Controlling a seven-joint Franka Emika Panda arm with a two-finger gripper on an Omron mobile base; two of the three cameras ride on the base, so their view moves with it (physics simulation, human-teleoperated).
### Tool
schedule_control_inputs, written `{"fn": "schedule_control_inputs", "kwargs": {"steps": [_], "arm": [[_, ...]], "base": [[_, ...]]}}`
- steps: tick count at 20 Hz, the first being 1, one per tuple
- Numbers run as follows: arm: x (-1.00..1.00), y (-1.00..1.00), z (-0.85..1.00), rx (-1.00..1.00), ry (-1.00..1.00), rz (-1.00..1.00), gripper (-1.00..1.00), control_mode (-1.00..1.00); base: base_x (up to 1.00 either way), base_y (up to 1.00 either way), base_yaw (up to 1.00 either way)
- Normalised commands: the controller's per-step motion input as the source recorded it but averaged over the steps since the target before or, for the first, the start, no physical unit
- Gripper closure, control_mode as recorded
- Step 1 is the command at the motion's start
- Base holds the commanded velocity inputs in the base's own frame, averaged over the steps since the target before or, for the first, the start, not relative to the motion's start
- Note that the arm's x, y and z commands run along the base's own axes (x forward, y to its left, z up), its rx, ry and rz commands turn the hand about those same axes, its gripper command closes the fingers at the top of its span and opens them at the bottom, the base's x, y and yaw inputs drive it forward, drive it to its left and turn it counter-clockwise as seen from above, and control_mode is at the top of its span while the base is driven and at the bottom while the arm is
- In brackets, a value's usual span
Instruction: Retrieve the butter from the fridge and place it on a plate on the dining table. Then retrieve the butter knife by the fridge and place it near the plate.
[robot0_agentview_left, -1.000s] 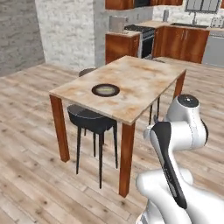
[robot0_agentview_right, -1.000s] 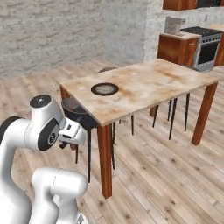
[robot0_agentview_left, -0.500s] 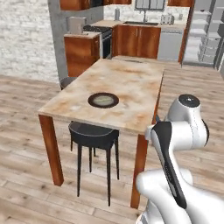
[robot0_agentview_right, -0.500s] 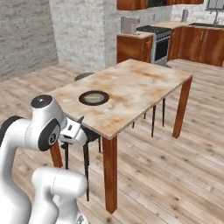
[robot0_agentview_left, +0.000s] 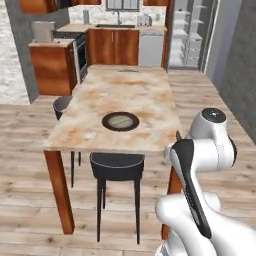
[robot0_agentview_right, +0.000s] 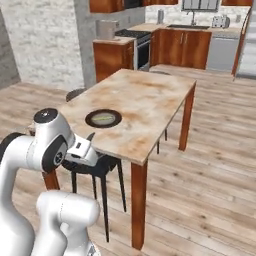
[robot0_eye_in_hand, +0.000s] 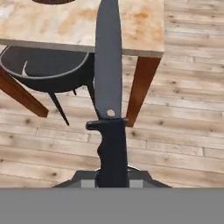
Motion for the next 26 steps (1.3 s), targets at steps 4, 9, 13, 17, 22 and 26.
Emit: {"fn": "schedule_control_inputs", "kwargs": {"steps": [4,9,13,17,22,26], "arm": [[0.00,0.00,0.00,0.00,0.00,0.00,1.00,1.00],[0.00,0.00,0.00,0.00,0.00,0.00,1.00,1.00],[0.00,0.00,0.00,0.00,0.00,0.00,1.00,1.00],[0.21,0.03,0.00,0.00,0.01,0.00,1.00,-1.00],[0.81,0.05,0.00,0.00,0.01,0.00,1.00,-1.00],[0.82,0.00,-0.01,0.02,0.03,0.00,1.00,-1.00]], "base": [[0.19,0.42,-0.67],[0.37,0.59,-0.55],[0.75,0.79,-0.24],[0.67,0.34,-0.07],[0.00,0.00,0.00],[0.00,0.00,0.00]]}}
